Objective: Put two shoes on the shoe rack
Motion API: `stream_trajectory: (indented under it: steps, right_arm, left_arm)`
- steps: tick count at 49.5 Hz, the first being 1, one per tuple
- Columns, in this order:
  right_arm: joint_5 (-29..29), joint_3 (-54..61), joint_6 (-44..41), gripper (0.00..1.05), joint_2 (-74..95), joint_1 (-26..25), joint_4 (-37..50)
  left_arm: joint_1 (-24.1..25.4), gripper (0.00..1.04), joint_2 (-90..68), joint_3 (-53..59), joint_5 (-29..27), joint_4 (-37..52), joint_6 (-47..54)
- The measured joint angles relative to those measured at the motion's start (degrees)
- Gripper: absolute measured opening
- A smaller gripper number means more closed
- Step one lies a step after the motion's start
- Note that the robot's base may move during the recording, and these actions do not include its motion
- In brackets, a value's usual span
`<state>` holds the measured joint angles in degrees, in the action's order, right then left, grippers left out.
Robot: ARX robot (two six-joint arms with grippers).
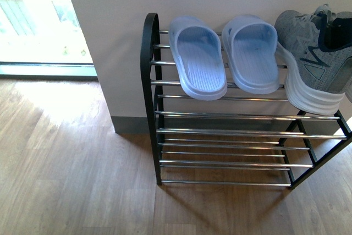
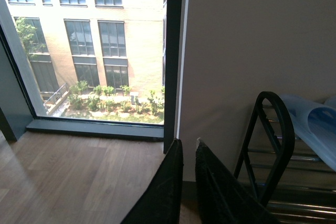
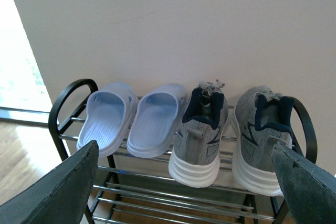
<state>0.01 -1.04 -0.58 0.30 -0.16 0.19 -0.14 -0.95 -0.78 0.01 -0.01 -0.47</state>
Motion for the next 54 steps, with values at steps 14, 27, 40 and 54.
stream_trajectory:
  steps: [14,27,40,54]
  right_arm:
    - [0.0,0.0,0.0,0.96,0.0,0.02,0.0]
    - [0.0,0.0,0.0,0.95,-0.02,0.02,0.0]
    - [0.02,0.0,0.0,0.95,0.04,0.02,0.0]
    - [0.0,0.0,0.0,0.95,0.02,0.02,0.0]
  left_arm:
    - [0.0,0.72,0.0,0.0,0.0,0.0,0.0]
    - [0.0,0.95,0.0,0.0,-0.02,0.0,0.11]
    - [0.0,0.95,0.0,0.0,0.0,0.0,0.11]
    - [0.0,0.95,0.0,0.0,0.0,-0.02,0.11]
